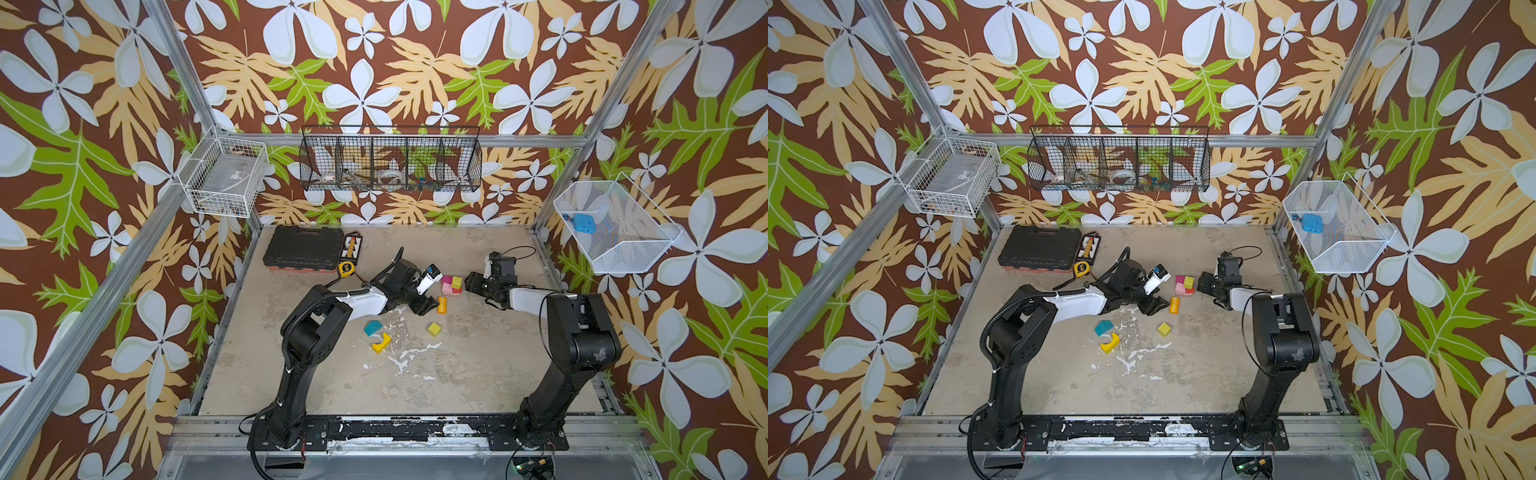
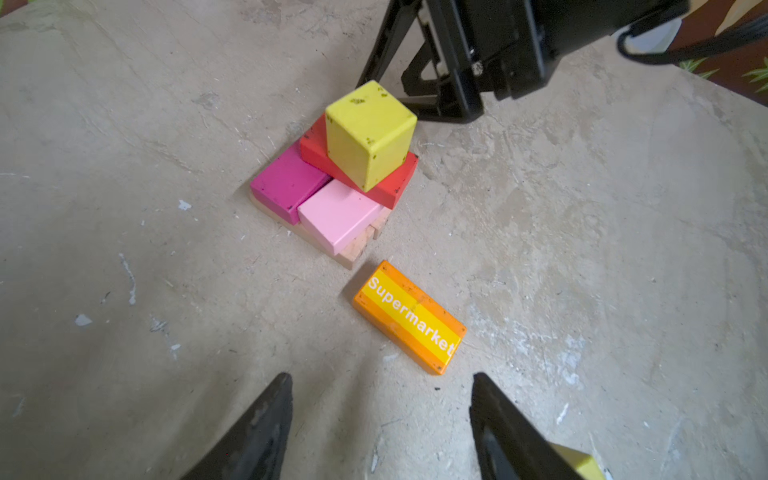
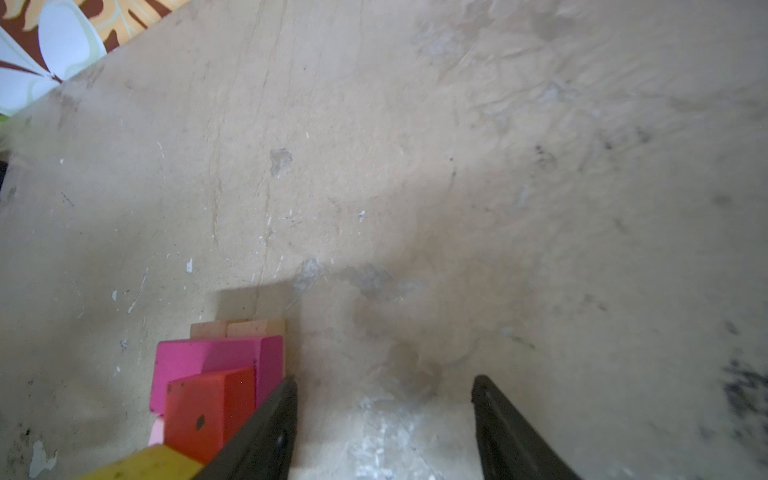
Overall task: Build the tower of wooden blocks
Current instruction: 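Move the left gripper to the fallen Supermarket block while the right gripper nears the tower, then lower the left gripper onto the orange Supermarket block and grasp it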
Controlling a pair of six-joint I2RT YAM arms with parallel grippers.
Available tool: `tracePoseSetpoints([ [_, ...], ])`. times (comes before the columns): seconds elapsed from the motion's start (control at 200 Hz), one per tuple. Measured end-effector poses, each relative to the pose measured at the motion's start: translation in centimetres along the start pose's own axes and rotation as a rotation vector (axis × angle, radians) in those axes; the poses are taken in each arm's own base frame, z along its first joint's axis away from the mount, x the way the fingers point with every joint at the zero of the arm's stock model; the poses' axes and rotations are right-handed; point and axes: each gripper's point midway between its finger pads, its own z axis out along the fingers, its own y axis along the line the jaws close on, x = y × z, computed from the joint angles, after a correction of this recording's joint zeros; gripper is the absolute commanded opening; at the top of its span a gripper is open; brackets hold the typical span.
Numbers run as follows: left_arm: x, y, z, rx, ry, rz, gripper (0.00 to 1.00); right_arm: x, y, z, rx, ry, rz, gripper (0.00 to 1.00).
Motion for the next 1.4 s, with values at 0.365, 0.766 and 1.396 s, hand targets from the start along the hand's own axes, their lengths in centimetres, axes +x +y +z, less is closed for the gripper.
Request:
tracePoseSetpoints([
  [0.365,1.1,-0.9,3.3,-0.039,0.101,0.049,0.78,-0.8,-0.5,-2.5,0.006,-0.108,0.022,0.76],
  [0.766,1.6,-1.1,4.6,-0.005,0.113,0.15,0.97,-1.0,-0.4,-2.5,0.002,-0.117,0.022,0.76],
  [1.396,2.4,-2.9,5.0,0.115,0.125,0.261,0.87,-1.2,-0.3,-2.3,0.001,-0.118,0.021,0.76],
])
